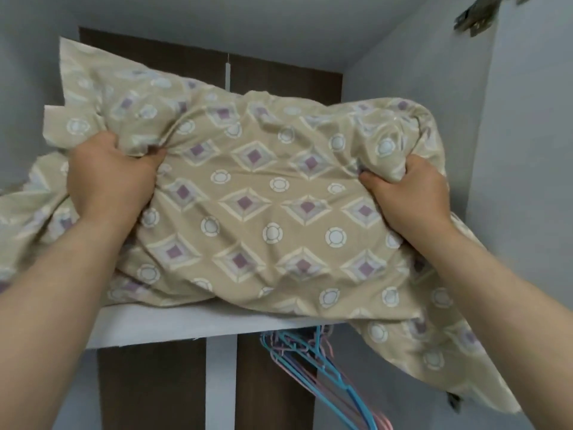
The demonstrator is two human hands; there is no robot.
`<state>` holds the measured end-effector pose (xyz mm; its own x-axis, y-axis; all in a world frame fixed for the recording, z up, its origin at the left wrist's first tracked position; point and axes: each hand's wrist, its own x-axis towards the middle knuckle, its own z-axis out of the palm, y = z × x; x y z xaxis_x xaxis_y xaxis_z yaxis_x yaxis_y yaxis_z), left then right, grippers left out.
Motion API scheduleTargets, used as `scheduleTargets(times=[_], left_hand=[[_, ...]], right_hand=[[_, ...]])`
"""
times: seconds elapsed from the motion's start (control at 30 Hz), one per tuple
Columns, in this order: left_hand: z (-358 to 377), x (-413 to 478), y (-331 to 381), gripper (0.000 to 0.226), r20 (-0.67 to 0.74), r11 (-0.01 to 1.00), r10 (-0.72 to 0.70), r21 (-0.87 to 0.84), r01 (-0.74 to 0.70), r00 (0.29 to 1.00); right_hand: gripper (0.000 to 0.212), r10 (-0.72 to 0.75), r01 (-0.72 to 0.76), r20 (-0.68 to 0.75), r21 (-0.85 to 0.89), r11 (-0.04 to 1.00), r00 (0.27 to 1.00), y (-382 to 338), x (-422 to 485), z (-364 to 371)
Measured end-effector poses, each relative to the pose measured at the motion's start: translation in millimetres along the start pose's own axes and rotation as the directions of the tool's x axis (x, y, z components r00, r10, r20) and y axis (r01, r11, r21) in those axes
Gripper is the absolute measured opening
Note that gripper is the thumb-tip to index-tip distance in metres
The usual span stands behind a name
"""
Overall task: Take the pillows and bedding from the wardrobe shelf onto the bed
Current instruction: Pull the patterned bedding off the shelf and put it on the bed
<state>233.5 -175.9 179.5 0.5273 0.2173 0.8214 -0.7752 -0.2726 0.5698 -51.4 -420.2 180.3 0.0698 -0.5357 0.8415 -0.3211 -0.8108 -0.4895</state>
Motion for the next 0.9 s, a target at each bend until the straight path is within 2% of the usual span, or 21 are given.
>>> scheduleTargets(times=[0.23,0.57,0.9], left_hand=[[-93.4,-54.8,30.1,0.045,0.06,0.998,-0.024,0.053,0.021,0.998],[-233.3,-149.2,71.6,0.044,0.073,0.99,-0.088,0.12,0.079,0.993],[-311.1,-220.0,93.1,0.039,0.167,0.982,-0.169,0.111,0.152,0.971]], right_hand=[[0.051,0.044,-0.05,0.081,0.072,0.996,0.996,-3.4,-63.2,-64.3],[0.049,0.055,-0.064,0.128,0.069,0.996,0.99,-2.6,-159.8,-183.2],[0.051,0.139,-0.145,0.167,0.025,0.989,0.976,-4.8,-247.1,-273.0]])
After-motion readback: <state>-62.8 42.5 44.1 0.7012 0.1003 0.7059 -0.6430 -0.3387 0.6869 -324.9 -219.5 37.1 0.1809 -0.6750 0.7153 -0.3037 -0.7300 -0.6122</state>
